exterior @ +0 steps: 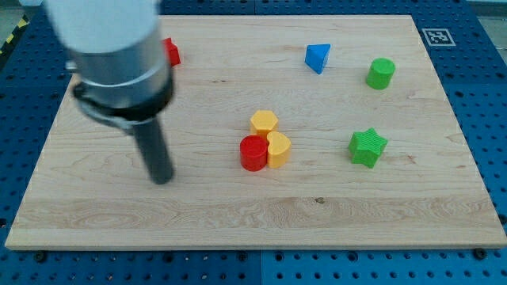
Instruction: Place your hand at the top left of the board
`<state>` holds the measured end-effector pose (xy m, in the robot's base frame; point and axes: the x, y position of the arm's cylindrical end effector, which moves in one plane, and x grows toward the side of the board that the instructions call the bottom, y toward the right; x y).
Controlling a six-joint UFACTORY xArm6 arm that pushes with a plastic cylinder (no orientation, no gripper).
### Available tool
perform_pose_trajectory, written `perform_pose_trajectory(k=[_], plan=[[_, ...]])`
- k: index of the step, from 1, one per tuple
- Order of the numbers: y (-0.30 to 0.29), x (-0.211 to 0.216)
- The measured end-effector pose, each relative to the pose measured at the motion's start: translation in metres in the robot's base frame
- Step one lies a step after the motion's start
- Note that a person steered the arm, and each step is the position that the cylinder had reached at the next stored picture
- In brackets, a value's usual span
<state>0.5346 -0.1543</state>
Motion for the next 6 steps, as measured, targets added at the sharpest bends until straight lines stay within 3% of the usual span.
perform_pose_trajectory(k=[2, 4, 5, 6], plan=[[-0.144, -0.015], [-0.151, -0.026], [-0.151, -0.072], [-0.15, -0.144]])
